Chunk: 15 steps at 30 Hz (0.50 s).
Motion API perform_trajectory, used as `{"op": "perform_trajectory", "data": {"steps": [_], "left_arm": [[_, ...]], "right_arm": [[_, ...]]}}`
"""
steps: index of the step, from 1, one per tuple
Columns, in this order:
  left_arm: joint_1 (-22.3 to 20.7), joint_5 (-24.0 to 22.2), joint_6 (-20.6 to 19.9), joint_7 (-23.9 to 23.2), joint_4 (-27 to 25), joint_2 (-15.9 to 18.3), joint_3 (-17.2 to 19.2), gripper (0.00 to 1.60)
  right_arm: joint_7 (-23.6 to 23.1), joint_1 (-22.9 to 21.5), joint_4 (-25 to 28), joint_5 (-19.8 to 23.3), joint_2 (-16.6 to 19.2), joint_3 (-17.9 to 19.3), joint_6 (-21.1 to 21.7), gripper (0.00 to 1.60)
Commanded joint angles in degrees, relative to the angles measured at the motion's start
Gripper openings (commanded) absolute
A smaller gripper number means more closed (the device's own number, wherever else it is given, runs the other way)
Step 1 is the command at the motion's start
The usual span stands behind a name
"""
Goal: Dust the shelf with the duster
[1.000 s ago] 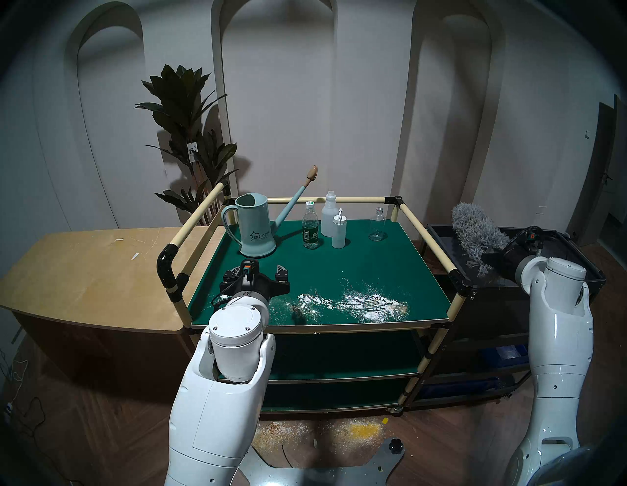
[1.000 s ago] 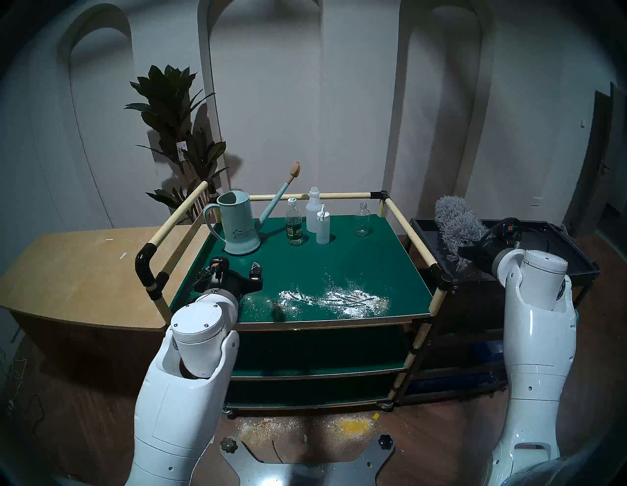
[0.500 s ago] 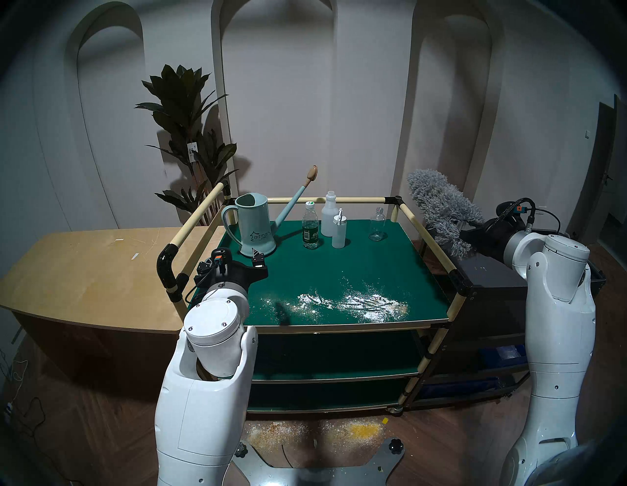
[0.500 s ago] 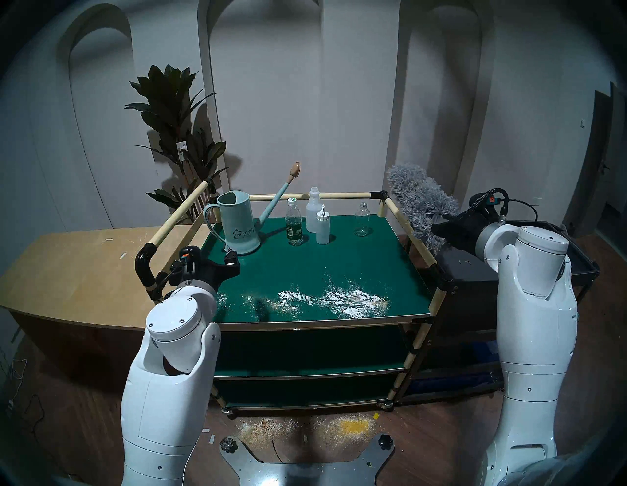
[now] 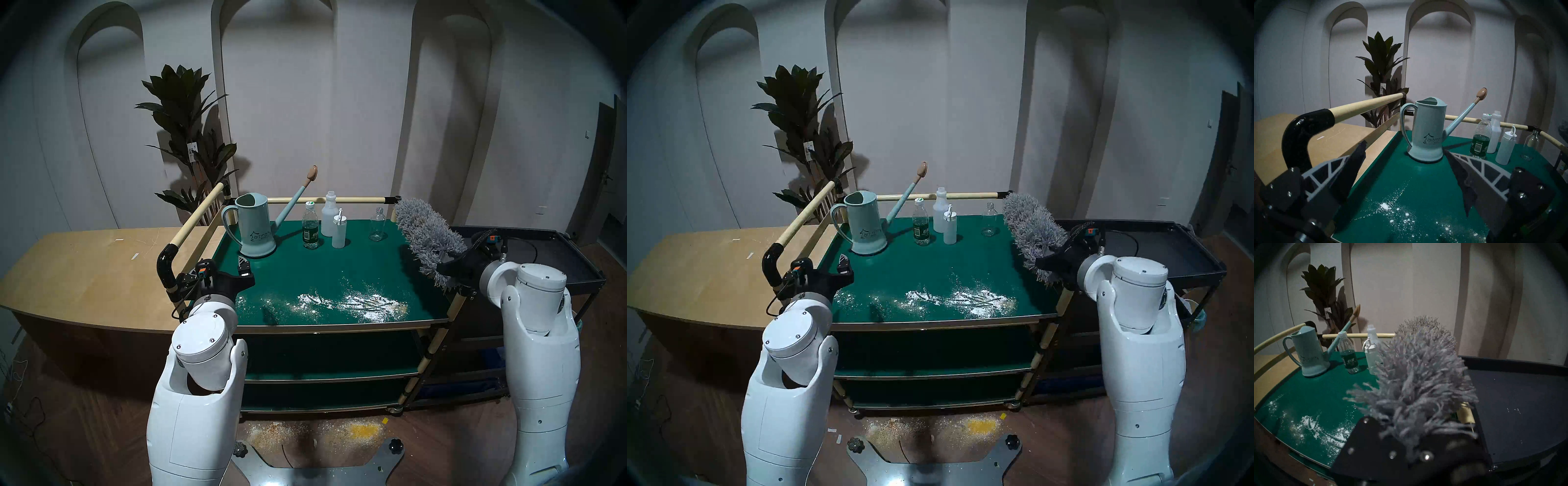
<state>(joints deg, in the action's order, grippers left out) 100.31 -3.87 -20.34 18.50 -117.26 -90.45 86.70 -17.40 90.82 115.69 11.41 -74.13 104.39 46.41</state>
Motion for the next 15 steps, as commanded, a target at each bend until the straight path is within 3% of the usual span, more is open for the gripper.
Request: {"op": "perform_trajectory", "data": {"steps": [1,8,15], "left_arm": [[1.0,-0.6,6.0,-1.8,-2.4,1.1,0.3,1.6],[1.9,-0.8,9.0,-2.9,-2.4,1.8,0.9,1.6],[2.0,-1.0,9.5,-2.9,-2.1,1.7,1.3,1.6]], "right_arm": [[1.1,2.2,-3.4,-2.0,-1.8,-2.8,-7.0,0.0],[2.3,2.7,-7.9,-4.2,-1.9,-4.7,-12.5,0.0],[3.0,3.3,-9.5,-5.7,-1.4,-5.8,-16.6,0.0]]}}
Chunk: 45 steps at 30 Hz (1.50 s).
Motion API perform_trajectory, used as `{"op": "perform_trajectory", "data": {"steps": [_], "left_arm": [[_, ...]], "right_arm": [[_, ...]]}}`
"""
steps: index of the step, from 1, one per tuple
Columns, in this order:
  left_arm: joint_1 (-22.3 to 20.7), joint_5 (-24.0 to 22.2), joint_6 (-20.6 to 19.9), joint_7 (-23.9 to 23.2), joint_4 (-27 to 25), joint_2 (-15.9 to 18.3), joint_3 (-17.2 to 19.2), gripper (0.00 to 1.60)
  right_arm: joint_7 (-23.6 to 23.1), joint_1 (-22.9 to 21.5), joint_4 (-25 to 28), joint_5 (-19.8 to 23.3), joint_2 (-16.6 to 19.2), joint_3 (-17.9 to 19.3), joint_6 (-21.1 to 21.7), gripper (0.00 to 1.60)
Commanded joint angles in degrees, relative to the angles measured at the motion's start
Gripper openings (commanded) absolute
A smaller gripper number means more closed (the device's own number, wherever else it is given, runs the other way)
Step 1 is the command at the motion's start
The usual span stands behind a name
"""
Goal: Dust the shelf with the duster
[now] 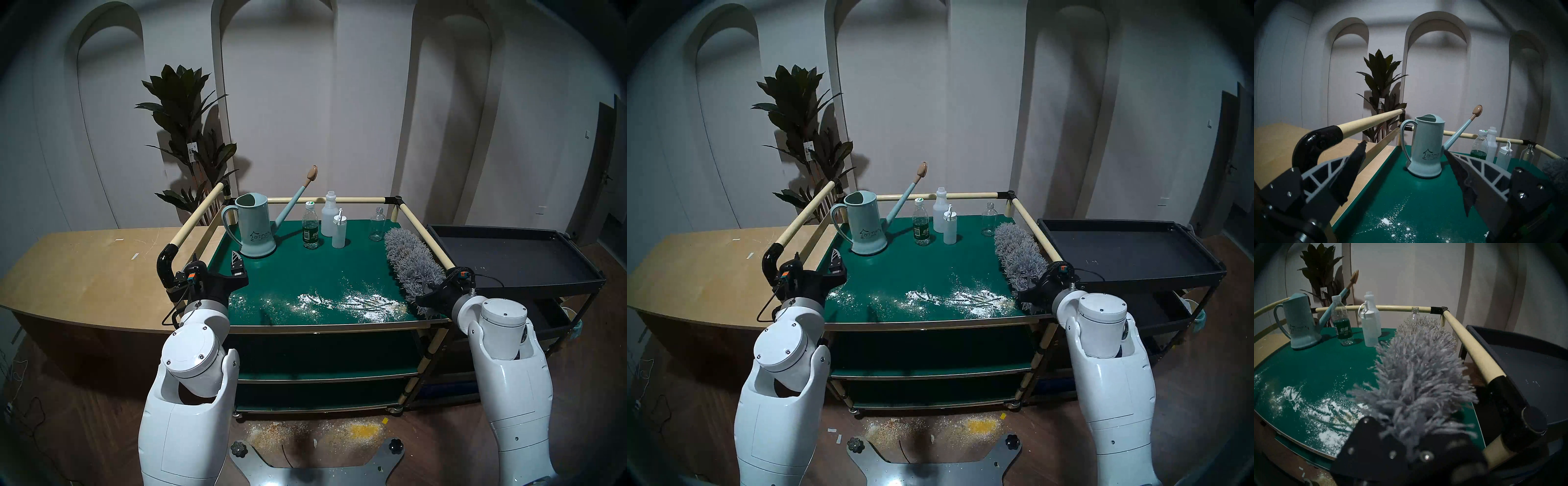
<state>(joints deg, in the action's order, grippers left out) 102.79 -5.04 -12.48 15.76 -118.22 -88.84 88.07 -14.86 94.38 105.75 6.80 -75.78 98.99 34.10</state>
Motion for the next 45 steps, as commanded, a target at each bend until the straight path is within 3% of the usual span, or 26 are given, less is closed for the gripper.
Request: {"op": "perform_trajectory", "data": {"steps": [1,17,29,45], "left_arm": [[-0.5,0.1,1.6,-0.1,-1.2,0.0,-0.1,1.6],[-0.8,0.2,0.6,1.2,-0.6,-0.8,0.0,1.6],[-0.9,0.3,0.4,2.2,-0.1,-0.9,-0.4,1.6],[-1.4,0.5,-0.4,3.8,0.3,-0.9,0.0,1.6]], "right_arm": [[0.5,-0.2,0.3,-1.2,0.4,-0.5,-4.5,0.0],[1.2,0.0,-3.0,-4.5,2.6,-2.3,-5.1,0.0],[2.5,-1.3,-8.6,-7.4,3.6,-4.4,-8.0,0.0],[1.6,-4.8,-13.6,-7.7,3.7,-7.1,-3.6,0.0]]}}
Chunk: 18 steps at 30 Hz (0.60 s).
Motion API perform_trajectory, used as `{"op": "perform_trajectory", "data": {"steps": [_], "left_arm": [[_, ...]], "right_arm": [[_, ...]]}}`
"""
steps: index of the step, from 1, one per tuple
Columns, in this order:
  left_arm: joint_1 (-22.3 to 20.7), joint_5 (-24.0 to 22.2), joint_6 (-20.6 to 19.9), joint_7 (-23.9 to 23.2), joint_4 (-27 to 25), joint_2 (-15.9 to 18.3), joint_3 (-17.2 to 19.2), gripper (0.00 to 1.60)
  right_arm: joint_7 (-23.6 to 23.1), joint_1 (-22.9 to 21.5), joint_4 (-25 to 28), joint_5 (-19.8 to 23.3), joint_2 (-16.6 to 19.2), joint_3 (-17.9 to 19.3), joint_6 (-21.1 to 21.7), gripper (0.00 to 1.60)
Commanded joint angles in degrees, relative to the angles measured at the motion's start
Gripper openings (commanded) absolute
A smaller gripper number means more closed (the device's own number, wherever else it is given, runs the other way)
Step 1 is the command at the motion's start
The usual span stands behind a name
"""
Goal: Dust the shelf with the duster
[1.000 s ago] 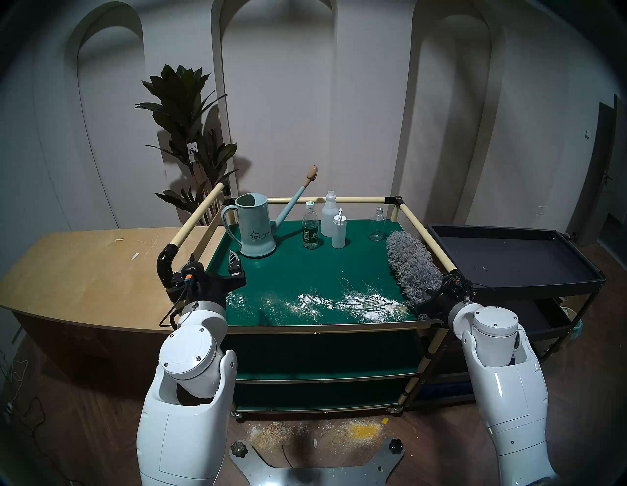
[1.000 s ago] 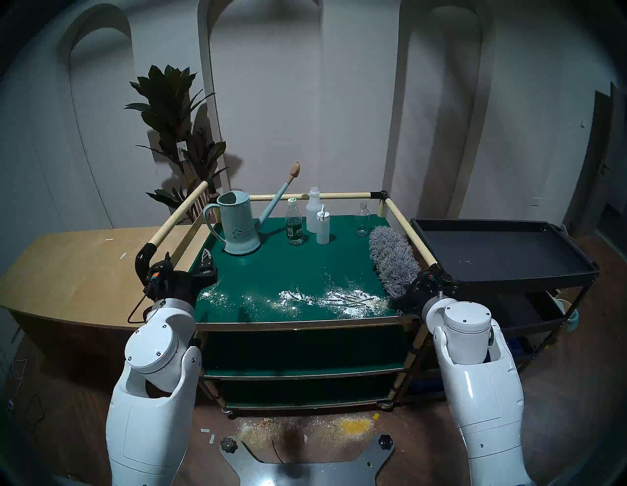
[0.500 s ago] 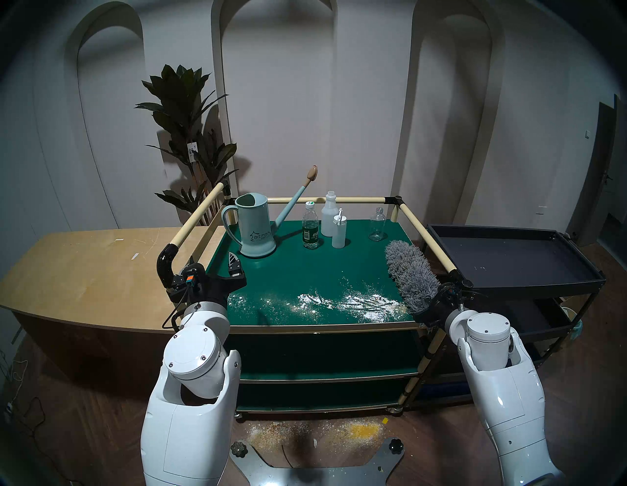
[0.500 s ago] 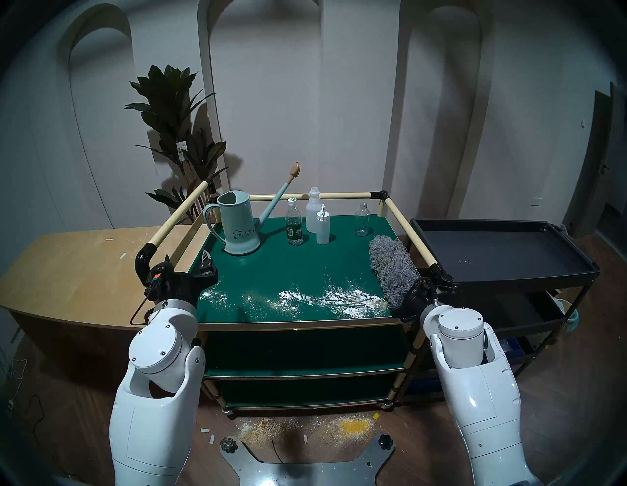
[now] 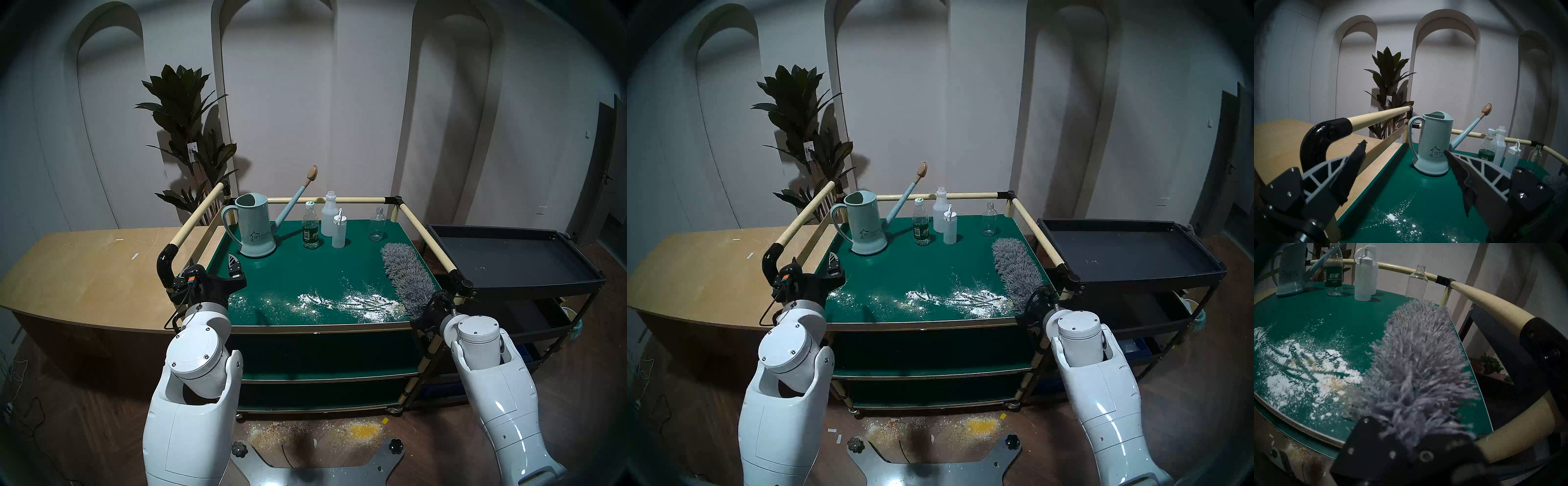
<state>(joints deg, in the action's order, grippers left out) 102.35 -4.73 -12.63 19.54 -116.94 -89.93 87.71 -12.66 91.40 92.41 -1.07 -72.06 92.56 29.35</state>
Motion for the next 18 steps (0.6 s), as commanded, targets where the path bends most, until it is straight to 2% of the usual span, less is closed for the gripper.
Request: {"op": "perform_trajectory", "data": {"steps": [1,18], "left_arm": [[-0.9,0.1,-0.2,0.1,-1.0,0.2,0.5,1.6],[1.8,-0.1,0.0,2.2,-3.6,-0.1,2.3,1.6]], "right_arm": [[-0.8,-2.0,-0.6,0.1,-0.1,-1.0,1.6,0.0],[-2.7,-1.3,0.9,-0.5,-0.1,-4.2,3.5,0.0]]}}
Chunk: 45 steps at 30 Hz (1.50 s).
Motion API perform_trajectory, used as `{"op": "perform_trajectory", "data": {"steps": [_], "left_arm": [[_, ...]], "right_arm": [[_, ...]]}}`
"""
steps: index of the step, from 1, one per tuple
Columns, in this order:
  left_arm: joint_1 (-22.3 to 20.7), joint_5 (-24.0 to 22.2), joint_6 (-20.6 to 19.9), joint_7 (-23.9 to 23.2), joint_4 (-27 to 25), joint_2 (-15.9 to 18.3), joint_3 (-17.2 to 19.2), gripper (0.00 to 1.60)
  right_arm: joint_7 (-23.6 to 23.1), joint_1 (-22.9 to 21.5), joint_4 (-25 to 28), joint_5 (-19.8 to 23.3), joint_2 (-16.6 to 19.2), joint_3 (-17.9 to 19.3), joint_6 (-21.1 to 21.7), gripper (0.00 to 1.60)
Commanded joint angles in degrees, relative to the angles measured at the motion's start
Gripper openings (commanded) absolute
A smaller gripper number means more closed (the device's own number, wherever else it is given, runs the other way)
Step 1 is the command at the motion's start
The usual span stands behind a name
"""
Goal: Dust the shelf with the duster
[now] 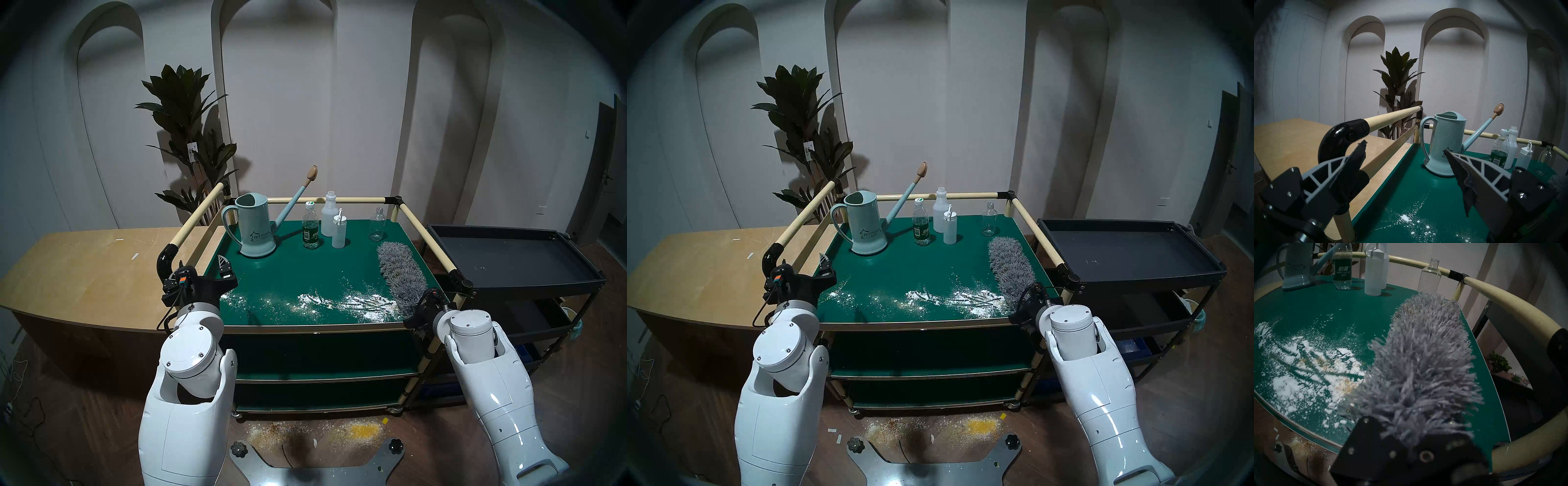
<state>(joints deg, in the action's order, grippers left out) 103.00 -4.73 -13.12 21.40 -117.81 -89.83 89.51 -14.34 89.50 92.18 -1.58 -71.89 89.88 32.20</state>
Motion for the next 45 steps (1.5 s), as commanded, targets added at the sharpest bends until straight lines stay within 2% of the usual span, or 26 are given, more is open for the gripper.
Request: {"op": "perform_trajectory", "data": {"steps": [1,12,45], "left_arm": [[1.5,0.0,0.6,0.6,-3.0,-0.2,0.7,1.6],[3.8,0.1,0.8,2.5,-4.5,-0.8,1.8,1.6],[5.6,1.4,0.1,7.8,-6.1,-2.5,4.1,1.6]], "right_arm": [[-1.2,0.6,1.0,-0.1,-0.1,-1.8,0.6,0.0],[-2.1,-1.1,-1.6,-1.2,-0.1,-4.9,0.1,0.0],[-5.4,-6.2,-5.2,-2.1,-2.0,-13.8,0.0,0.0]]}}
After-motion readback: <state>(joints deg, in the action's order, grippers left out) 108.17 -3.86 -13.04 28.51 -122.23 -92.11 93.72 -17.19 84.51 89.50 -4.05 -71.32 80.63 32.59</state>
